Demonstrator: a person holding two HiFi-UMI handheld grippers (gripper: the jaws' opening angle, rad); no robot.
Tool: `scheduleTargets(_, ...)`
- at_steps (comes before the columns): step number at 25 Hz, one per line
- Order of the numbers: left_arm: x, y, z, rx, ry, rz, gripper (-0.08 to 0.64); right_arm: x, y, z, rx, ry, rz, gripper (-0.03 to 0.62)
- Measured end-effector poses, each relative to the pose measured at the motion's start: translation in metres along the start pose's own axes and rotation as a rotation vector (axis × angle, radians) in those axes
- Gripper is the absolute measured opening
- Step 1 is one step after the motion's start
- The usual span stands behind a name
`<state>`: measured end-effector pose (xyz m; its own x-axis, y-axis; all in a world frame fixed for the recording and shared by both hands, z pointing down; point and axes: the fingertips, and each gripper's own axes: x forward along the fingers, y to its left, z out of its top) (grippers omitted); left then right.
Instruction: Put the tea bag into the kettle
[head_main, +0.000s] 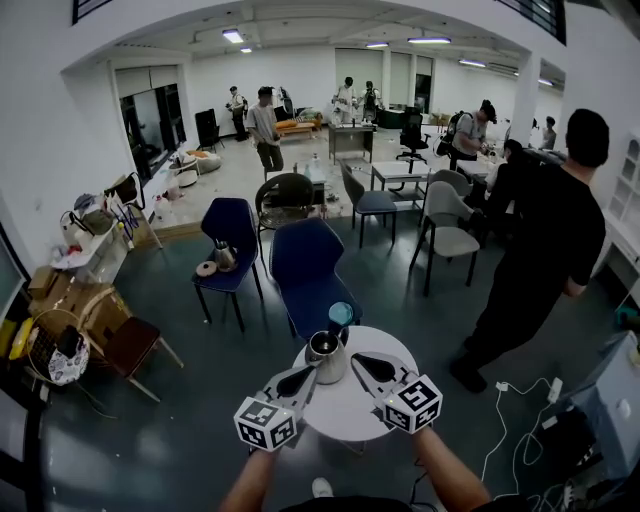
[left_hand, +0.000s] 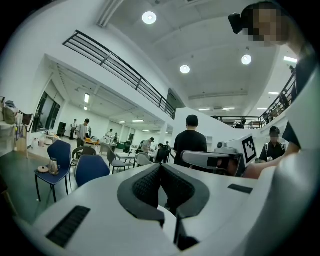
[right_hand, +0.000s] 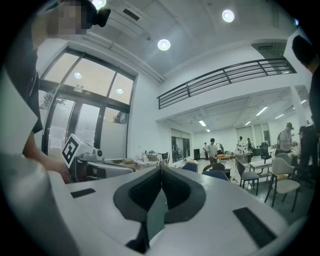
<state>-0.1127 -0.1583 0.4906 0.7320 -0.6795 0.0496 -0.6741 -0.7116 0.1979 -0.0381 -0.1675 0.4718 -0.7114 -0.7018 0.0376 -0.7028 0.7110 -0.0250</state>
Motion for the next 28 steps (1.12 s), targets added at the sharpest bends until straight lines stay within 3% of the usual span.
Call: scheduleTargets(28, -0.060, -0.137, -0.015, 0.025, -0.021, 0.028, 0.015, -0.130, 0.067, 0.007, -0.013, -0.026, 0.029, 0.020)
